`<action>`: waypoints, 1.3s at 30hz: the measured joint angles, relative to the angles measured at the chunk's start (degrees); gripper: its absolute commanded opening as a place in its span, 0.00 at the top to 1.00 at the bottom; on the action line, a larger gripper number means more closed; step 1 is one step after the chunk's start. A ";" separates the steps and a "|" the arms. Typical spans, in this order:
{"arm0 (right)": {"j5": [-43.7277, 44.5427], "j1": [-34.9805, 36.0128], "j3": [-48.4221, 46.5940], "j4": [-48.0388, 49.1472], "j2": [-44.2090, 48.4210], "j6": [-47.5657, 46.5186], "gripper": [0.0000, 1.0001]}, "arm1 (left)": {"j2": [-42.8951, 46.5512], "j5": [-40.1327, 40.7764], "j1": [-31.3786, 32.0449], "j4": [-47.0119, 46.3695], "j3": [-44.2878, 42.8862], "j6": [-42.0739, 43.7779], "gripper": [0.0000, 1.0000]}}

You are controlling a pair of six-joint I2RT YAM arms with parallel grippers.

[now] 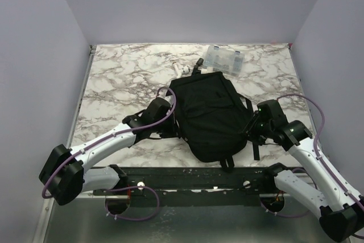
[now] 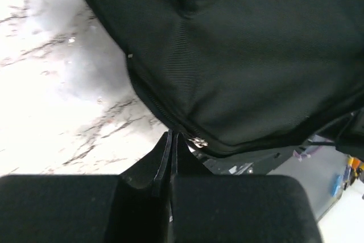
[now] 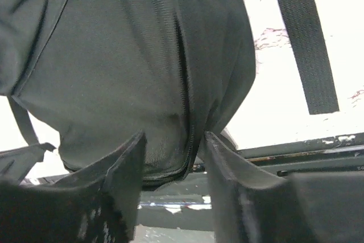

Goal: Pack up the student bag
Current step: Zip the student bag at the center of the board.

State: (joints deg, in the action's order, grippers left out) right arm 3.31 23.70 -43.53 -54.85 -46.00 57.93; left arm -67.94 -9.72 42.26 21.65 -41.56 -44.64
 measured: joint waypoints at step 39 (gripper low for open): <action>-1.88 -0.20 7.06 -5.40 9.07 10.80 0.99 | -12.04 -8.59 13.68 -10.32 -4.09 -3.04 1.00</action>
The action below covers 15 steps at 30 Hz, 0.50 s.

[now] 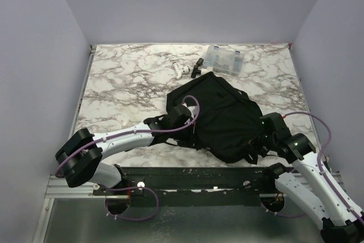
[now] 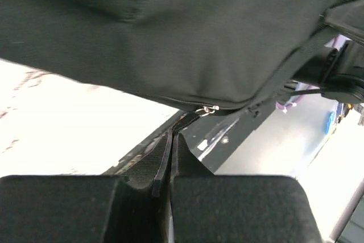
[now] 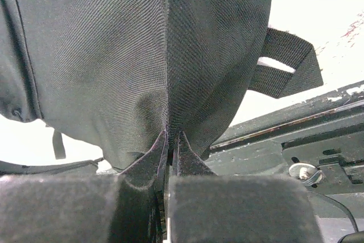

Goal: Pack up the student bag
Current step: Zip the student bag at the center of the board.

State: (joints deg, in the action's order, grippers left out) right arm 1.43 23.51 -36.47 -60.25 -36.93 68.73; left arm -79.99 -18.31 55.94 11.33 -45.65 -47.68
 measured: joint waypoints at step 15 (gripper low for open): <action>1.97 0.02 -0.13 -1.07 3.30 4.76 0.82 | 2.73 1.57 -10.08 3.23 3.56 5.79 1.00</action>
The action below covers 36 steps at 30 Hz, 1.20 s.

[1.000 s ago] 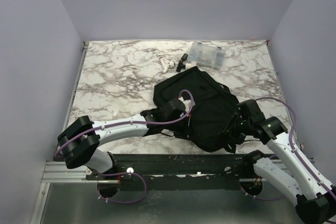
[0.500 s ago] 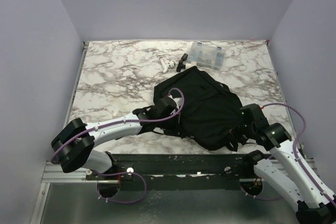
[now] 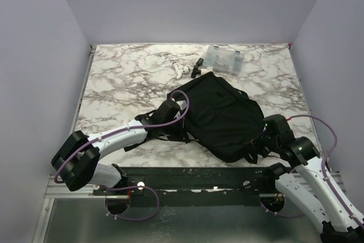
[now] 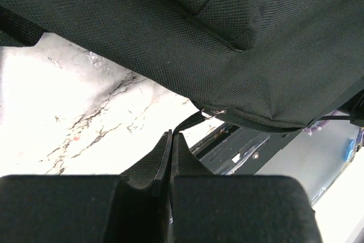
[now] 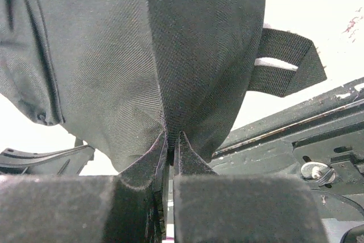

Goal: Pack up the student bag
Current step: Zip the student bag at the center of the board, then reset both arms

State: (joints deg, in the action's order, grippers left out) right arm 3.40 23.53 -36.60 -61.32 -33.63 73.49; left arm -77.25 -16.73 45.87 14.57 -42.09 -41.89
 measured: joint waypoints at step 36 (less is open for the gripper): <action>18.36 -0.02 -37.66 15.98 5.49 -46.25 0.00 | 60.87 26.27 -3.87 12.70 -17.11 14.38 0.13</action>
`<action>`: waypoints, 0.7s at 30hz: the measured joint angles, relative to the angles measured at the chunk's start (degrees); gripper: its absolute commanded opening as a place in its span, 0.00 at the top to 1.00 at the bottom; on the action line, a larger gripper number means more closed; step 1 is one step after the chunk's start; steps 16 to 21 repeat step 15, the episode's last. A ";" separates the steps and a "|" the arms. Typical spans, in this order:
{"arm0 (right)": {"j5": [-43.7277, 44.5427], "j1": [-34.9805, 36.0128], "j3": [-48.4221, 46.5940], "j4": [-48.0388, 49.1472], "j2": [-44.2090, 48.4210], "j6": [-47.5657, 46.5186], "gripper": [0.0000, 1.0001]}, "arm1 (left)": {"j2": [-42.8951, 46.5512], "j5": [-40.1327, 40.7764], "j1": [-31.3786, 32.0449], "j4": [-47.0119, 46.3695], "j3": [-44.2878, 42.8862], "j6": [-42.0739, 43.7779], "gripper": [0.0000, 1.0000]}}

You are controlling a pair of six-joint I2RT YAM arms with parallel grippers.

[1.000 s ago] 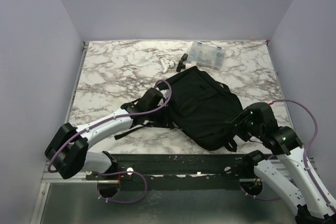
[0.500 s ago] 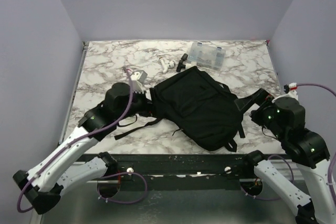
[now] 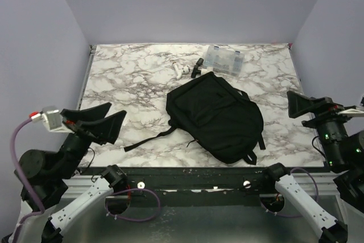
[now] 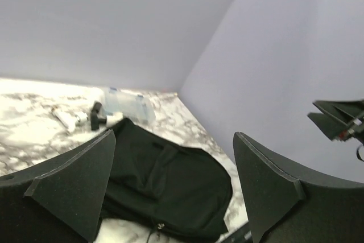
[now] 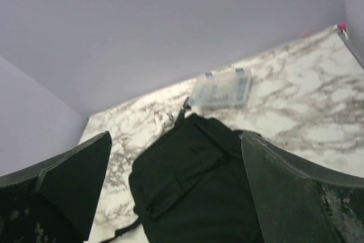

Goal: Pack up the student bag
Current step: Reset both arms

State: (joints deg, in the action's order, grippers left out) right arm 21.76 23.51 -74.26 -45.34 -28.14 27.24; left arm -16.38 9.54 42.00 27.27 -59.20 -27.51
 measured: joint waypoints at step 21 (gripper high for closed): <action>-0.87 0.00 0.59 8.11 2.99 -6.78 0.00 | 10.32 9.94 0.00 -0.76 0.50 7.08 0.11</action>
